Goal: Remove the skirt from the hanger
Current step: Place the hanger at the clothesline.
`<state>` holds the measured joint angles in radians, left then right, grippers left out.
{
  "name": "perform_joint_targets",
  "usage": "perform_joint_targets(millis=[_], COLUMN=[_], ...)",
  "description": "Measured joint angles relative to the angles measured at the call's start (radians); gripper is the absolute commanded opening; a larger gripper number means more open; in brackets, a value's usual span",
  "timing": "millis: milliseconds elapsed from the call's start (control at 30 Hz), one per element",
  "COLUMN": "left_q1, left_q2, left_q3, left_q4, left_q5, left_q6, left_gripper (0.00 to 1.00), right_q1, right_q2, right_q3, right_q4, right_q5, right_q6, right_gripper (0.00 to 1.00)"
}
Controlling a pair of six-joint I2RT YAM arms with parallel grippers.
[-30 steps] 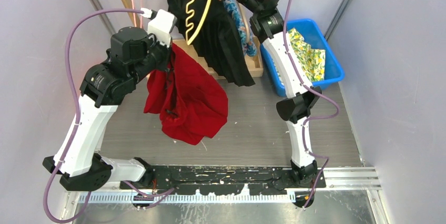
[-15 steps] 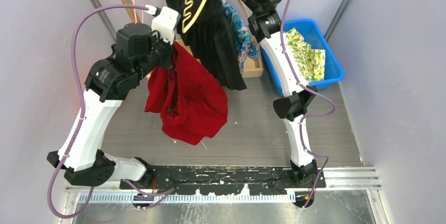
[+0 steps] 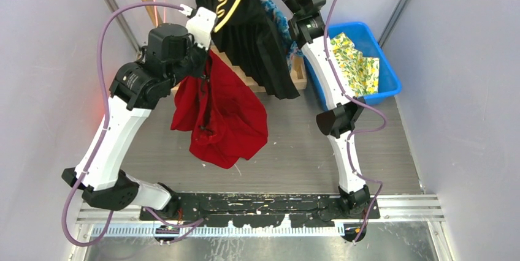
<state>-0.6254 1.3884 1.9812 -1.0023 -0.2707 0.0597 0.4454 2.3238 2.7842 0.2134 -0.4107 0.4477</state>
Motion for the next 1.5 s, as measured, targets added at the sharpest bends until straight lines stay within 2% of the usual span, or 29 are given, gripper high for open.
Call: perform_joint_targets(millis=[633,1500], left_q1=[0.0,0.0], left_q2=[0.013,0.046], left_q3=[0.001,0.001], left_q4=[-0.005,-0.003], left_q5=[-0.018,-0.025], left_q6=[0.001,0.024], left_gripper=[0.0,0.0], right_q1=[0.0,0.007], right_q2=[0.04,0.046], right_q3=[0.024,0.025], right_q4=[0.086,0.108], right_q5=[0.051,0.087], right_q6=[-0.006,-0.085], right_gripper=[0.01,0.01])
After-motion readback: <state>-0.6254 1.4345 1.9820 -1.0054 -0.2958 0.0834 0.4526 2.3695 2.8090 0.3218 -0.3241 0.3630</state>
